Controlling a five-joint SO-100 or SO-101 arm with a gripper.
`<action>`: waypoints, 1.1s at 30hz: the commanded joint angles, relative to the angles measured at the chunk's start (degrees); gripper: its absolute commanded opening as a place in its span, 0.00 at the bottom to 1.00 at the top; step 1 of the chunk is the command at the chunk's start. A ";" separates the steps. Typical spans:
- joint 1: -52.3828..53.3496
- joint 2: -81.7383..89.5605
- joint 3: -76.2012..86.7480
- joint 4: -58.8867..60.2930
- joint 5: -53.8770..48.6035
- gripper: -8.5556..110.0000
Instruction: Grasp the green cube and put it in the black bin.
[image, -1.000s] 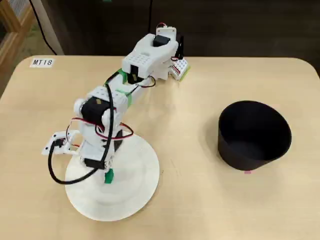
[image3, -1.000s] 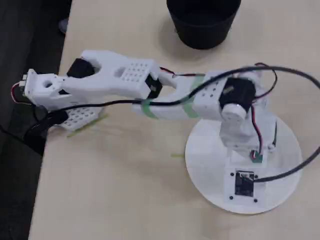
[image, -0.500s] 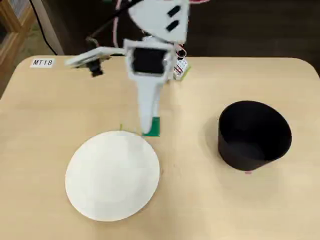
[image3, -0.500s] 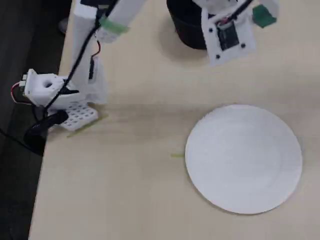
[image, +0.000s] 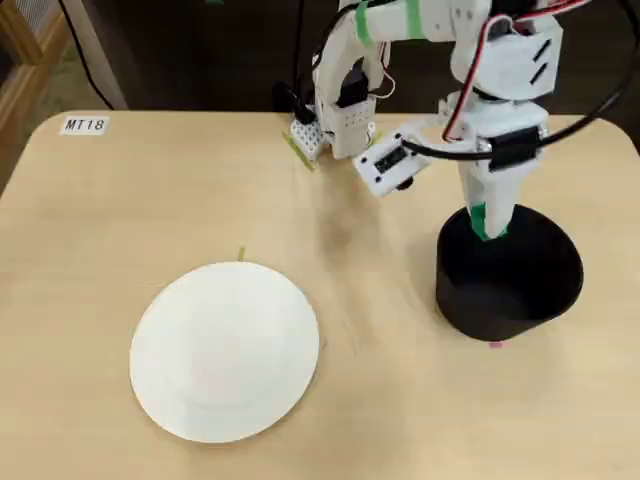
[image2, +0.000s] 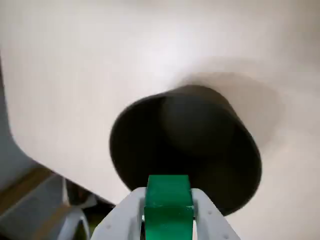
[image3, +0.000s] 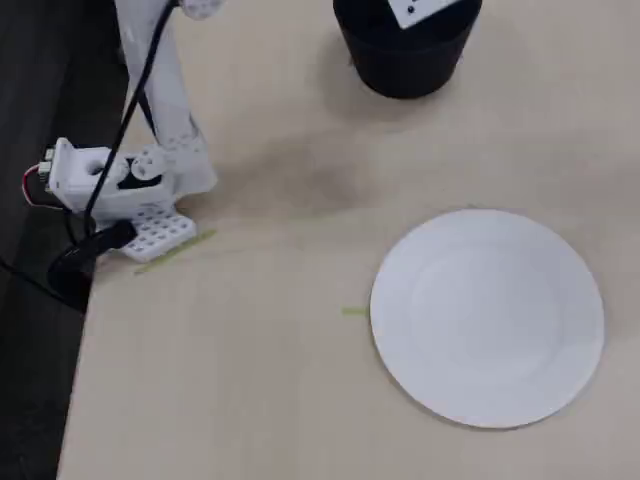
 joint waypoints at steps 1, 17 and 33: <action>-1.67 4.04 1.76 0.44 -0.44 0.07; -2.02 4.22 11.78 0.53 -6.06 0.07; -3.25 5.98 11.34 -1.76 -8.44 0.27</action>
